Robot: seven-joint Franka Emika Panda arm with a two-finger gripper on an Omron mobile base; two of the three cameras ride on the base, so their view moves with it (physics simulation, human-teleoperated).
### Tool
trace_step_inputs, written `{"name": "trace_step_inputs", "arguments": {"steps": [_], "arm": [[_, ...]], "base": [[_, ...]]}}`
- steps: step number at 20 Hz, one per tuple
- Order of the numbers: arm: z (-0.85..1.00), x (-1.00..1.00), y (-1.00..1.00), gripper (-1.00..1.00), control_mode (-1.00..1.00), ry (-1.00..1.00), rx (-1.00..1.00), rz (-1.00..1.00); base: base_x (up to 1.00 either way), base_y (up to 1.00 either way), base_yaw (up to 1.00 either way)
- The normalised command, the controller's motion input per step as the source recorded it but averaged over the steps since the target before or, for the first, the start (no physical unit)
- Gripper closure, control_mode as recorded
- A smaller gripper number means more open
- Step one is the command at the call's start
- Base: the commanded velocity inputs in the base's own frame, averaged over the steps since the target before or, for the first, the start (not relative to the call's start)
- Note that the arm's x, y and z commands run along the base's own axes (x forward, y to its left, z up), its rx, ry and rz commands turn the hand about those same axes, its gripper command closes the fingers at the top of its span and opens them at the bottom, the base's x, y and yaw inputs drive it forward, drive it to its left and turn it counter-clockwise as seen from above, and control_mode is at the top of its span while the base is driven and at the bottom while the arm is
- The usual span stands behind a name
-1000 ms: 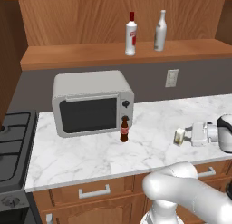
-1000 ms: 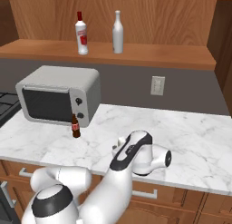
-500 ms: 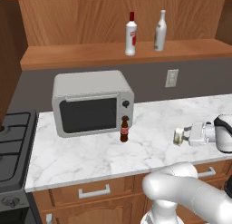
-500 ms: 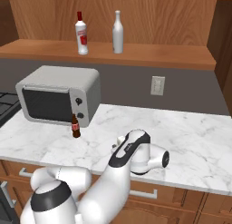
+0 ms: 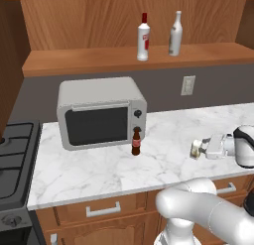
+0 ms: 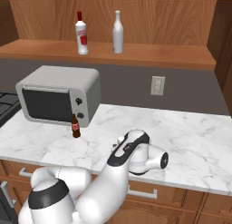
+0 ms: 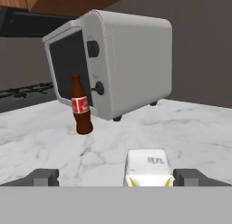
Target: Sort all alcoholic drinks to one cabinet, and non-alcoholic drinks to the other.
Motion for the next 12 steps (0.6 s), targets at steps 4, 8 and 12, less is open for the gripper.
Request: {"name": "trace_step_inputs", "arguments": {"steps": [4, 8, 12], "arm": [[-0.04, 0.03, -0.02, -1.00, -1.00, 0.00, 0.00, -0.04], [-0.15, 0.11, 0.00, -1.00, -1.00, 0.00, 0.00, -0.04], [-0.15, 0.02, -0.12, -1.00, -1.00, 0.00, 0.00, -0.04]], "base": [[0.00, 0.00, 0.00], [0.00, 0.00, 0.00], [0.00, 0.00, 0.00]]}}
